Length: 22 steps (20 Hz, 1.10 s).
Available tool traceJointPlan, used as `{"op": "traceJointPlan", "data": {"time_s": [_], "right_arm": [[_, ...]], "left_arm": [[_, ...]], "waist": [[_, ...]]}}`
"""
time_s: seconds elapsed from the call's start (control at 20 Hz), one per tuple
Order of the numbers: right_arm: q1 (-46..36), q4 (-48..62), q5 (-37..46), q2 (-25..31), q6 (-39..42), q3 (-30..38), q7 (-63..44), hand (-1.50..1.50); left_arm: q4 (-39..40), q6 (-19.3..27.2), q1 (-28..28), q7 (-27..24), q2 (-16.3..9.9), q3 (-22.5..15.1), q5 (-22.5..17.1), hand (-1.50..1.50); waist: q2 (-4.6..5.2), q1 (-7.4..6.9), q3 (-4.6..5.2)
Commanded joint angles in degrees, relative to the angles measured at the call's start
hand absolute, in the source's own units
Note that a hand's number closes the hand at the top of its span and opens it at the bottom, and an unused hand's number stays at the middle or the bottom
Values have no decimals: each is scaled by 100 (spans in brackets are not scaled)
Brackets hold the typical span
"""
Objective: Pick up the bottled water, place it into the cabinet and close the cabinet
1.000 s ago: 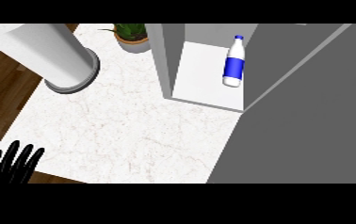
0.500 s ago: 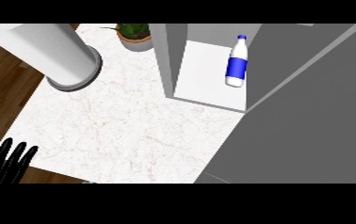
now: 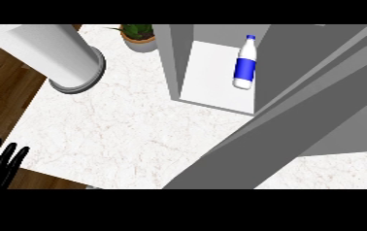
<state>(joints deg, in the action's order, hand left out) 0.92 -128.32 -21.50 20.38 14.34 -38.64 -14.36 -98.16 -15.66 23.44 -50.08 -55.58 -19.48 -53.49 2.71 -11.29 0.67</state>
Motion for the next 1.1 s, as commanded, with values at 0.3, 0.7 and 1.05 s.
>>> {"op": "traceJointPlan", "data": {"time_s": [0.3, 0.7, 1.05], "right_arm": [[-2140, 2398, -328, -1329, -1171, 1595, -586, 150], [-4250, 5117, 306, -1781, -1692, 2489, -246, 150], [-5009, 6193, 361, -1704, -1489, 2882, 160, 150]], "left_arm": [[28, -272, 213, -35, -76, 192, -230, -150], [177, -534, 316, -71, 4, 379, -405, -150], [82, -562, 243, 133, -23, 459, -394, -150]], "waist": [[-127, 217, -36], [-145, 473, -53], [-122, 529, -60]]}}
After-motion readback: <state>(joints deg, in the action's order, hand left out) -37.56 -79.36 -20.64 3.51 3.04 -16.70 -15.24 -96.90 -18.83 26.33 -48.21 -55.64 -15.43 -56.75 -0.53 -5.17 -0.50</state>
